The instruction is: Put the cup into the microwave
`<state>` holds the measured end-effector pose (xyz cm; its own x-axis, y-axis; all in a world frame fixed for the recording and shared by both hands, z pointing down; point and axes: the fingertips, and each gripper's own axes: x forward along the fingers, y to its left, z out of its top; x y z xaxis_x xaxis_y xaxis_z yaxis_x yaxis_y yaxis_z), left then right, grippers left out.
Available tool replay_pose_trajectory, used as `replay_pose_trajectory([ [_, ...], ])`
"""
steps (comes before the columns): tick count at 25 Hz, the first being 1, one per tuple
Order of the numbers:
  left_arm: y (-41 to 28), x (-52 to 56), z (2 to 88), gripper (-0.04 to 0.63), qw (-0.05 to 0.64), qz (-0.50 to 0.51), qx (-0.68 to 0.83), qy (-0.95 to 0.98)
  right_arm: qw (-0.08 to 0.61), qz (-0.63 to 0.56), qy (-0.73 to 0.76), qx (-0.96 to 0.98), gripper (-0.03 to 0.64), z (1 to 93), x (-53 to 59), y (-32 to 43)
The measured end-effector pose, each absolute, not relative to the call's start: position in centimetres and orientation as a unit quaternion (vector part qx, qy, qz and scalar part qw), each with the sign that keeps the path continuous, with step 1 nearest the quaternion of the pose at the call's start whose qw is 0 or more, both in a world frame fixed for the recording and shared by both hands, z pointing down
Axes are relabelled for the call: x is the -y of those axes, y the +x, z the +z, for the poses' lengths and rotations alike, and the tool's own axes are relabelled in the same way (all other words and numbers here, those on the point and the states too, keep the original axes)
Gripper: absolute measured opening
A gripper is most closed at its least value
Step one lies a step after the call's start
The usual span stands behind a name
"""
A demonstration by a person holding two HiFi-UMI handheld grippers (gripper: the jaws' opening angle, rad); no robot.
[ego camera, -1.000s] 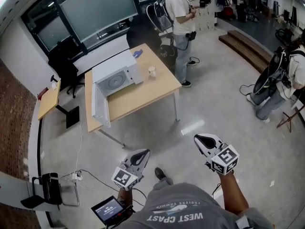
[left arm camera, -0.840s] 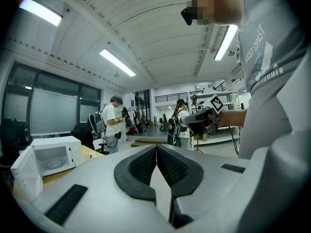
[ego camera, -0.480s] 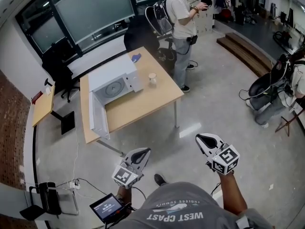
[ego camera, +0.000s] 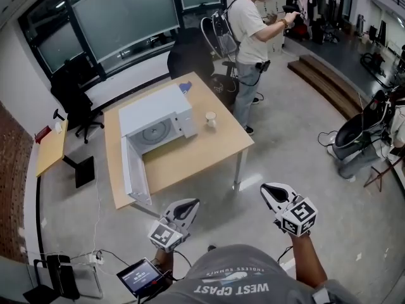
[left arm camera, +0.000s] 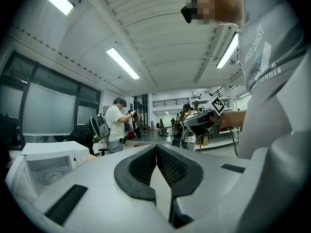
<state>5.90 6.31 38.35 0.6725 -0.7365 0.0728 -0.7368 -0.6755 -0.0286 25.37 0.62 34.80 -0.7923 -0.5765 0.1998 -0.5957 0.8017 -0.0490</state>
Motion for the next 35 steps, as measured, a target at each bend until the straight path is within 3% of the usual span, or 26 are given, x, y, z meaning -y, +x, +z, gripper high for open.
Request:
replay_pose_trajectory([
  [19, -4.5, 6.5, 40.7, 0.02, 0.027, 0.041, 0.435, 0.899, 0.107, 0.068, 0.267, 0.955, 0.02, 37.5, 14.7, 13.2],
  [35, -5.4, 23.5, 42.1, 0.02, 0.048, 0.064, 0.493, 0.866, 0.118, 0.098, 0.178, 0.972, 0.02, 43.1, 36.5, 6.9],
])
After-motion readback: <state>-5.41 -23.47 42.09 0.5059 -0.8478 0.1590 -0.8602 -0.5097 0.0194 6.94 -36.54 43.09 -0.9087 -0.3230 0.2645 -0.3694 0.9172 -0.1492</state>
